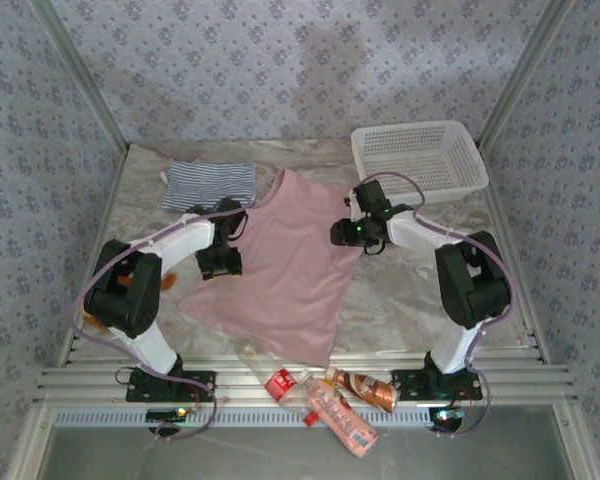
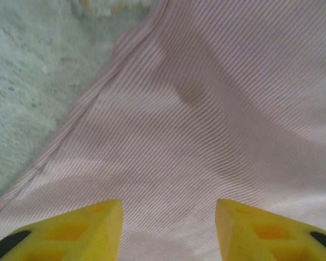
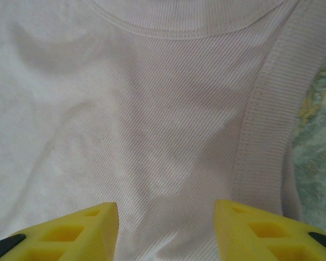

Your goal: Fold and stack the tank tops

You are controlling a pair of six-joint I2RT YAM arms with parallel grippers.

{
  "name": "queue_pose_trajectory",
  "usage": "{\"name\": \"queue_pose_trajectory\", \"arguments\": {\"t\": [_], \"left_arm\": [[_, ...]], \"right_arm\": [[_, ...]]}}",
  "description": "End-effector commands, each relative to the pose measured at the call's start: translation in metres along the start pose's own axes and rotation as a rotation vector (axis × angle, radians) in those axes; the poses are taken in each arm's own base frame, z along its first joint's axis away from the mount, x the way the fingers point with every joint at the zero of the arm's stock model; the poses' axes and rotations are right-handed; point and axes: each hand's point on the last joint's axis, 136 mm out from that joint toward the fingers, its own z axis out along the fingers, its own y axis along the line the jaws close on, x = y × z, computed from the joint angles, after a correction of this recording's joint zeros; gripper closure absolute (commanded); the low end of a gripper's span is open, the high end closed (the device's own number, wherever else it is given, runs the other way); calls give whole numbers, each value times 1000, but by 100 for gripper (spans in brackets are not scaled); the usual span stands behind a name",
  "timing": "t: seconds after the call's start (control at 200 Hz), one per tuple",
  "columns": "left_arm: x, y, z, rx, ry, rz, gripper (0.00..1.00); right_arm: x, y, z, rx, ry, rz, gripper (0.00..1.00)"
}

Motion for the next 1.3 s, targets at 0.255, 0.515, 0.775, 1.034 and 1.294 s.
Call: {"name": "queue_pose_trajectory", "arguments": {"t": [0.255, 0.515, 0.775, 1.034, 1.294], "left_arm": [[-1, 5, 25, -28, 41, -6, 52], [-8, 13, 31, -24, 54, -18, 52], [-16, -3, 26, 37, 44, -16, 52], [-33, -6, 28, 10, 10, -21, 52], [-40, -22, -23, 32, -77, -9, 52]], "right_arm": [[-1, -8, 33, 31, 75, -41, 49], [-15, -15, 49, 65, 76, -62, 48], [-36, -21, 64, 99, 94, -67, 49], [-61, -8, 64, 36, 44, -111, 47], [-89, -3, 9, 25, -39, -121, 45]]}}
